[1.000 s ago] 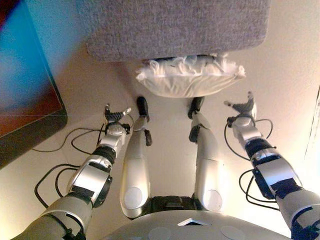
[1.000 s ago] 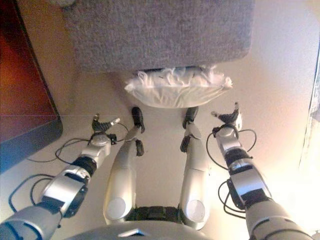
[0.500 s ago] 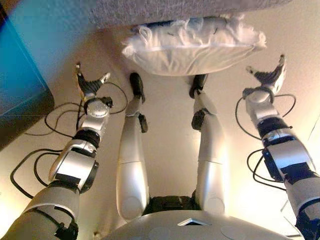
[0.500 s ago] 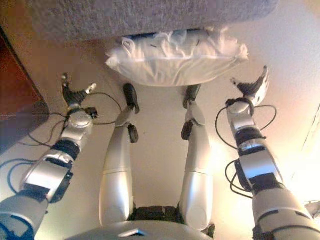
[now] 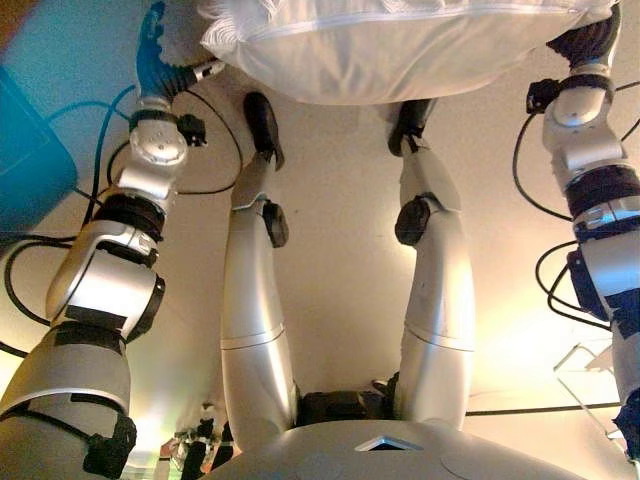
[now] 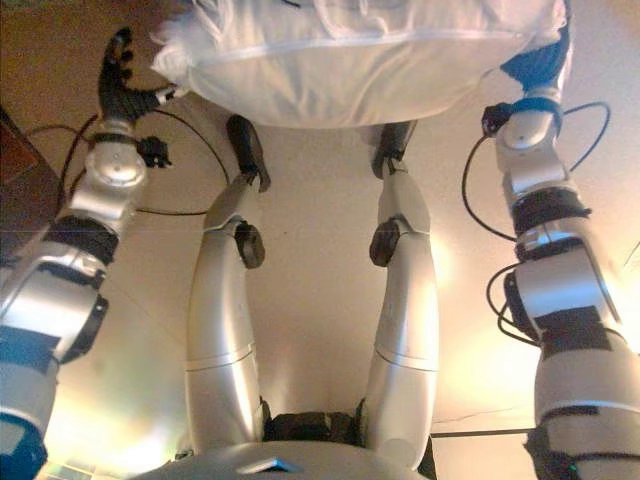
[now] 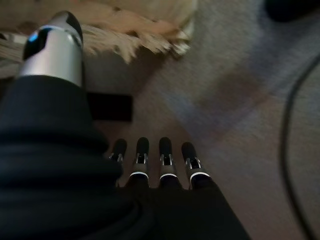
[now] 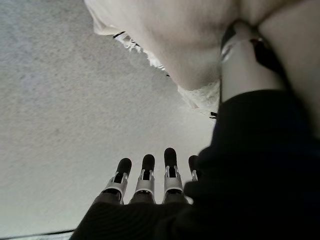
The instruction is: Pick up the cushion and take it to the sofa
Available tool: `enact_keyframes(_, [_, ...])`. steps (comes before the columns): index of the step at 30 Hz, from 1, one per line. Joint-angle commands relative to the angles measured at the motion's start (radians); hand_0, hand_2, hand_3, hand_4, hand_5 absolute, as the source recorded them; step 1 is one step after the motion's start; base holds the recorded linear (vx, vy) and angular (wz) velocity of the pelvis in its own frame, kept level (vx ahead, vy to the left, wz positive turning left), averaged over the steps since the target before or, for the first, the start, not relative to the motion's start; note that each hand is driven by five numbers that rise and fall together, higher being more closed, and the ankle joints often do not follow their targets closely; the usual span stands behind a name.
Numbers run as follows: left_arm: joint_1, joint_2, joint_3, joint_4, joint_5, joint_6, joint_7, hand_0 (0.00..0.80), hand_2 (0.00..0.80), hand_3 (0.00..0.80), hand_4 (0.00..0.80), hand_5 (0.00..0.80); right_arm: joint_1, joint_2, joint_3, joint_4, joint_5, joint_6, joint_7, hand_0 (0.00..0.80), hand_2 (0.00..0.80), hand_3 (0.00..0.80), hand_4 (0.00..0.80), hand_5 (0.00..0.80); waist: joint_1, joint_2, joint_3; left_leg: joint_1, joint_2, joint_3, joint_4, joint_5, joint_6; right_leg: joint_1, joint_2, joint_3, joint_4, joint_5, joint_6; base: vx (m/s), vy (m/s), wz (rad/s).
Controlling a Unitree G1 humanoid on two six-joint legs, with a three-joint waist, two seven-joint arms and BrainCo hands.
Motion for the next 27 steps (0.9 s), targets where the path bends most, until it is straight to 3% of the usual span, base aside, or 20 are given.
enact_keyframes(1, [-0.017,0.036,-0.008,-0.04,-0.023,-0.061,-0.097,0.0,0.0,0.0,0.0,0.0,-0.051,-0.059,0.082,-0.045,0.054,-0.07,0.086,0.0,0.0,0.0,0.0,0.0,-0.007,0.052,0.0,-0.028,-0.022,-0.027,-0.043,-0.032,0.005,0.011,-0.014,0.046,0.078,-0.11,0.095,0.02,0.043,0.0])
enact_keyframes(11, [-0.199,0.071,-0.177,-0.086,0.022,-0.072,-0.261,0.0,0.0,0.0,0.0,0.0,-0.135,-0.067,0.148,-0.085,0.244,-0.094,0.402,0.0,0.0,0.0,0.0,0.0,-0.017,0.049,0.0,-0.053,-0.026,-0.026,-0.07,-0.019,0.003,-0.004,-0.013,0.047,0.031,-0.088,0.118,0.011,0.017,0.0])
enact_keyframes(20, [-0.231,0.045,-0.237,-0.128,-0.195,0.053,-0.611,0.0,0.0,0.0,0.0,0.0,-0.16,-0.053,0.132,-0.145,0.533,-0.058,0.698,0.0,0.0,0.0,0.0,0.0,-0.022,0.046,0.0,-0.048,-0.036,-0.029,-0.108,-0.007,-0.001,0.013,-0.008,0.047,-0.027,-0.064,0.143,0.018,0.007,-0.03])
enact_keyframes(21, [-0.233,0.042,-0.24,-0.139,-0.224,0.06,-0.621,0.119,0.119,0.119,0.119,0.119,-0.167,-0.054,0.136,-0.153,0.553,-0.051,0.722,0.0,0.0,0.0,0.0,0.0,-0.022,0.046,0.0,-0.05,-0.038,-0.031,-0.108,-0.008,-0.002,0.013,-0.008,0.047,-0.032,-0.062,0.146,0.015,-0.012,-0.06])
enact_keyframes(23, [-0.234,0.04,-0.237,-0.154,-0.271,0.073,-0.626,0.179,0.179,0.179,0.179,0.179,-0.175,-0.057,0.14,-0.16,0.585,-0.034,0.763,0.0,0.0,0.0,0.0,0.0,-0.02,0.045,0.0,-0.05,-0.04,-0.033,-0.112,-0.007,-0.003,0.017,-0.008,0.047,-0.039,-0.06,0.149,0.008,-0.005,-0.02])
enact_keyframes(24, [-0.235,0.035,-0.23,-0.157,-0.283,0.07,-0.635,0.427,0.427,0.427,0.427,0.427,-0.18,-0.056,0.14,-0.163,0.604,-0.021,0.793,0.0,0.0,0.0,0.0,0.0,-0.02,0.044,0.0,-0.051,-0.042,-0.035,-0.115,-0.005,-0.003,0.019,-0.008,0.047,-0.046,-0.06,0.151,0.0,0.0,0.0])
enact_keyframes(25, [-0.236,0.032,-0.227,-0.158,-0.286,0.067,-0.637,0.464,0.464,0.464,0.464,0.464,-0.183,-0.055,0.141,-0.165,0.609,-0.014,0.811,0.0,0.0,0.0,0.0,0.0,-0.019,0.044,0.0,-0.051,-0.044,-0.037,-0.117,-0.005,-0.004,0.021,-0.007,0.047,-0.05,-0.059,0.152,0.016,-0.032,0.0])
enact_keyframes(27, [-0.241,0.031,-0.222,-0.167,-0.308,0.053,-0.659,0.8,0.8,0.8,0.8,0.8,-0.188,-0.055,0.148,-0.173,0.611,0.0,0.859,0.0,0.0,0.0,0.0,0.0,-0.017,0.042,0.0,-0.048,-0.051,-0.041,-0.128,0.001,-0.004,0.028,-0.004,0.046,-0.066,-0.054,0.155,0.012,-0.039,0.01])
